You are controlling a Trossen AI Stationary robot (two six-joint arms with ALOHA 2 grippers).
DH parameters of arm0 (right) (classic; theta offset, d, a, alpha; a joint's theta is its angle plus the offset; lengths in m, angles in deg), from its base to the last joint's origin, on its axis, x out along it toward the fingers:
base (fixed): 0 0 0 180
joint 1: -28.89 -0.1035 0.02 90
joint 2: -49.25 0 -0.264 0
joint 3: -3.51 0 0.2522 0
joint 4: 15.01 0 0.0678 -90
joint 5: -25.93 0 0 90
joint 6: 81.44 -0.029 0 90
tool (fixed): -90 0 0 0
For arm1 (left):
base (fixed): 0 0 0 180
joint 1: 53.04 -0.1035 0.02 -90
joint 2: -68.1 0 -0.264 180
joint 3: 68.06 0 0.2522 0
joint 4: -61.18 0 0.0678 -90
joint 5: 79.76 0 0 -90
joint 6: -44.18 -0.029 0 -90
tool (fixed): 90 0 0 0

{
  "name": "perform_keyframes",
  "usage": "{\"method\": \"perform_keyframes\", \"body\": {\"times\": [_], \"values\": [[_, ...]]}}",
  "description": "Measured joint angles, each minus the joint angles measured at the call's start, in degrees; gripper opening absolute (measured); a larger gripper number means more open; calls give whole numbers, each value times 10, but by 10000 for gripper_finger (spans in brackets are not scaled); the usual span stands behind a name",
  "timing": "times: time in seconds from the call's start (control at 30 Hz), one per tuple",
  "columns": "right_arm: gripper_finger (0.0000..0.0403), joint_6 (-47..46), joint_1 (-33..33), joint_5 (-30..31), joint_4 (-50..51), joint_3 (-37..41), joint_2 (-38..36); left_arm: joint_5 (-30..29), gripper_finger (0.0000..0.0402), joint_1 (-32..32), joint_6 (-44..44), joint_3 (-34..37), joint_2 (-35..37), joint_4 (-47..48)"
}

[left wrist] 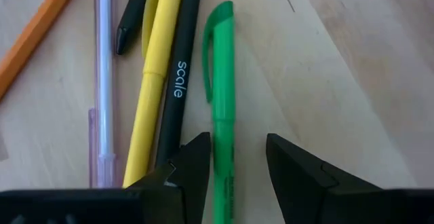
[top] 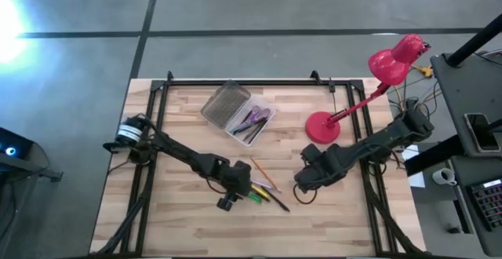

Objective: Pick & place school supplies into a supply box
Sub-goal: Put the green pen into the black supply box

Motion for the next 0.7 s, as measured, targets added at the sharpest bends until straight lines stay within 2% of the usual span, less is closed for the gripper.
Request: {"method": "perform_keyframes", "body": {"times": [0.2,0.43,0.57,0.7], "values": [[171,0,0,1,-1,18,0,-25,118,1,-2,20,-9,-12],[171,0,0,0,-18,33,0,-2,17,-1,6,12,-10,10],[171,3,0,0,-19,39,0,16,15,-1,41,-6,-5,47],[171,13,0,-1,-19,39,0,60,11,0,134,1,39,108]]}}
